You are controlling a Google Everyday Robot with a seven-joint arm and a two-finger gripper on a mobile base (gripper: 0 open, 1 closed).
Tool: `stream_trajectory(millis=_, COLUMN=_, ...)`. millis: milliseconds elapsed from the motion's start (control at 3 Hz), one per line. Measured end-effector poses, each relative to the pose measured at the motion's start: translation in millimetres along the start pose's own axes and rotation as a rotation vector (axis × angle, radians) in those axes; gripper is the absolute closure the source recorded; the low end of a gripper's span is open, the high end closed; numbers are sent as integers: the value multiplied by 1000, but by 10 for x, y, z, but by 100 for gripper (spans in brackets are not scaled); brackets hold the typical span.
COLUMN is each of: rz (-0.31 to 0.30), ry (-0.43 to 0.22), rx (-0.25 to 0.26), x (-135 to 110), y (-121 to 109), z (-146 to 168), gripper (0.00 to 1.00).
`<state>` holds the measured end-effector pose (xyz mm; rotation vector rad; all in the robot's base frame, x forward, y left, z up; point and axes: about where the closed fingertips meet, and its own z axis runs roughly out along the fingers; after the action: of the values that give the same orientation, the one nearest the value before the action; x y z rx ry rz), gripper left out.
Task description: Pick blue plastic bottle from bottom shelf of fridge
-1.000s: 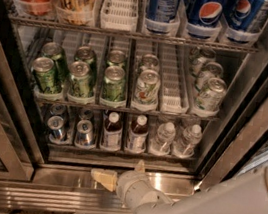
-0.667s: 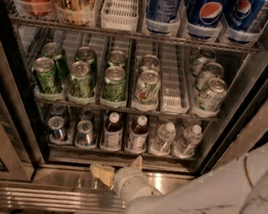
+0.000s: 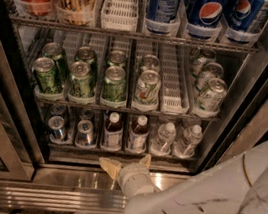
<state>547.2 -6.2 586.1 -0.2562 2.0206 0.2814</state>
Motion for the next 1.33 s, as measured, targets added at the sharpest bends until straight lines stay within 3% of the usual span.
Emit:
stream_trajectory(millis=333, rz=32, ry=6, rx=25, x=-157, y=-90, z=-2, gripper=0)
stream_trajectory(millis=1000, rz=57, ry=-1, rx=9, x=-146, y=-62, z=-5, gripper=0)
stream_trajectory(millis=1333, rz=89, ry=-27, rx=25, x=-45, y=1, z=37, gripper=0)
